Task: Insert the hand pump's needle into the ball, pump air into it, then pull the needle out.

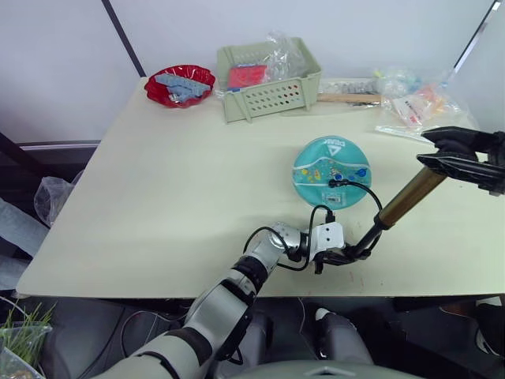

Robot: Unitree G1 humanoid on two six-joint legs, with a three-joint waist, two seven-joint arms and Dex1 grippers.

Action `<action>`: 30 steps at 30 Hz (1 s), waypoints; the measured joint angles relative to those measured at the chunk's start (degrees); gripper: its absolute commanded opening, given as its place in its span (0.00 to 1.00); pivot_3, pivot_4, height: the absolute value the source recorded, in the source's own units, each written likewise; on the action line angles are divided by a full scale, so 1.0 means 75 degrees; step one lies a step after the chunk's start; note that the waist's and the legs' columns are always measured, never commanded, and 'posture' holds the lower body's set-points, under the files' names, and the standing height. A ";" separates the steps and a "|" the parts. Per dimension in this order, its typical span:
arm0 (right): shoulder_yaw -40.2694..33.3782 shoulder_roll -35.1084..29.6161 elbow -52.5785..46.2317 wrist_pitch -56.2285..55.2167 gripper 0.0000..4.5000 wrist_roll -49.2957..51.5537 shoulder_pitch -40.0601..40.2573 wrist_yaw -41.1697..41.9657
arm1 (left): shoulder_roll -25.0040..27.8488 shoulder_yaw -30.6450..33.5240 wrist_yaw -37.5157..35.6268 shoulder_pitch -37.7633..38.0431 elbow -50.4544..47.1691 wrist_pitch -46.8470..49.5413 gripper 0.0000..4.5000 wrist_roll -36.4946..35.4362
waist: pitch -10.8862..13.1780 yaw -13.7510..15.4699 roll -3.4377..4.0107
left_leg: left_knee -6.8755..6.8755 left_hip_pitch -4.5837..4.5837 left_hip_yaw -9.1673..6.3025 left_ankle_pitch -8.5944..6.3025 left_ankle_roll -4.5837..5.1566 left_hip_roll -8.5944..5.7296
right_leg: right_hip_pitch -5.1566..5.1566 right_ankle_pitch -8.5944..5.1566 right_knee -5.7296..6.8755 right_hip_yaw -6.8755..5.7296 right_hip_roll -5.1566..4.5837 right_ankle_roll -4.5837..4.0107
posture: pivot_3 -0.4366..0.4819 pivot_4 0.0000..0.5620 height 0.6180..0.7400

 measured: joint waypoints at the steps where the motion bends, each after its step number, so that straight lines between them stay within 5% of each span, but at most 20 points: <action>1: 0.0000 0.0002 -0.0003 0.0010 0.36 -0.0013 0.0003 0.0009 | 0.0000 -0.0003 0.0002 -0.0001 0.0000 0.0000 0.22 0.0001 | 0.0000 -0.0001 0.0000 | 0.0000 0.0000 0.0000 0.0000 0.0000 0.0000 | 0.0000 0.0000 0.0000 0.0000 0.0001 0.0000 | 0.48 0.27 1.00; 8: 0.0175 0.0406 -0.0266 -0.0838 0.36 -0.0838 0.0727 0.0334 | 0.0003 -0.0030 0.0077 -0.0003 0.0064 0.0006 0.22 0.0011 | -0.0027 -0.0003 -0.0038 | 0.0002 0.0019 -0.0003 0.0000 0.0000 0.0001 | 0.0015 0.0000 0.0002 -0.0003 0.0006 0.0002 | 0.48 0.27 1.00; 19: 0.1808 0.1817 -0.0116 -0.3412 0.36 -0.3120 0.2194 0.0489 | 0.0002 -0.0047 0.0212 0.0090 0.0086 0.0042 0.22 0.0093 | -0.0054 -0.0010 -0.0081 | -0.0006 0.0121 -0.0004 -0.0001 -0.0002 0.0008 | 0.0114 -0.0023 -0.0002 -0.0003 0.0013 0.0035 | 0.48 0.27 1.00; 30: 0.2614 0.2440 0.0503 -0.4473 0.36 -0.4082 0.2354 0.0406 | 0.0045 -0.0069 0.0231 0.0105 0.0056 0.0077 0.22 0.0112 | -0.0076 -0.0022 -0.0101 | -0.0007 0.0128 -0.0018 -0.0001 -0.0003 0.0010 | 0.0123 -0.0023 -0.0003 -0.0011 0.0018 0.0034 | 0.48 0.27 1.00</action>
